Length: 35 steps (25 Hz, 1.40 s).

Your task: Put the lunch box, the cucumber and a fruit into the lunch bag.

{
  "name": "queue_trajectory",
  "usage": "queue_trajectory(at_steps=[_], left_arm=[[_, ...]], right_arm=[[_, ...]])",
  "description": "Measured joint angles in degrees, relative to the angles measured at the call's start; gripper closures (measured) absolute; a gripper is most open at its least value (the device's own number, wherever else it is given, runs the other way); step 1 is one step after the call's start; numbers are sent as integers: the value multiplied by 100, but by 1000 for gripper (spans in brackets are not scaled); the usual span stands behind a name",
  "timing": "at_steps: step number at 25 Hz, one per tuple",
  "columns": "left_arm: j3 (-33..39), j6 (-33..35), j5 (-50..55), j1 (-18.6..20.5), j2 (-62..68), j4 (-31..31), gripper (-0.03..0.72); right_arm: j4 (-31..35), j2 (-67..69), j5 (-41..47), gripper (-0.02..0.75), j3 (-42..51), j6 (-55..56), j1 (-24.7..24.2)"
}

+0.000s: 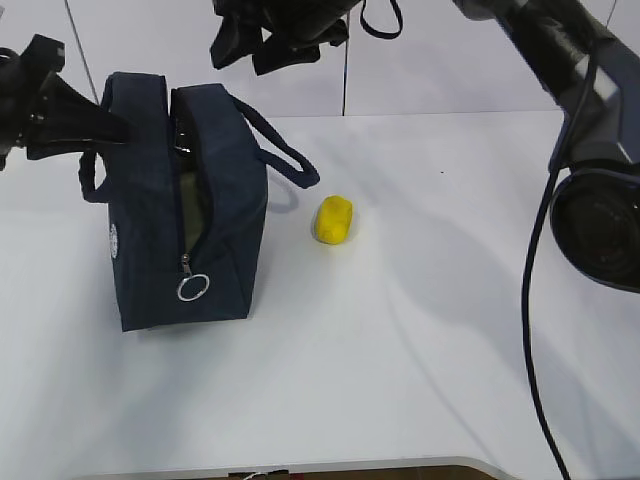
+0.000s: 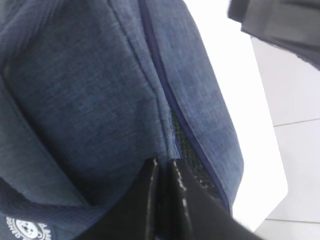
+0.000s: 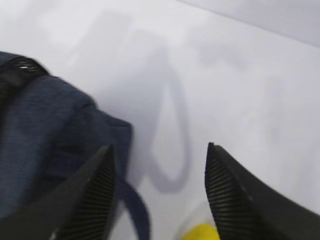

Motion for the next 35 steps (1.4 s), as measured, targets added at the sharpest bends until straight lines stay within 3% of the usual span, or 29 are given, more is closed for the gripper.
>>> queue_trajectory(at_steps=[7, 14, 24, 35], left_arm=[[0, 0, 179, 167, 0, 56, 683], [0, 9, 297, 167, 0, 82, 683], [0, 9, 452, 167, 0, 159, 683], [0, 13, 529, 167, 0, 269, 683]], right_arm=[[-1551, -48, 47, 277, 0, 154, 0], [-2507, -70, 47, 277, 0, 177, 0], [-2686, -98, 56, 276, 116, 166, 0], [-2719, -1194, 56, 276, 2020, 166, 0]])
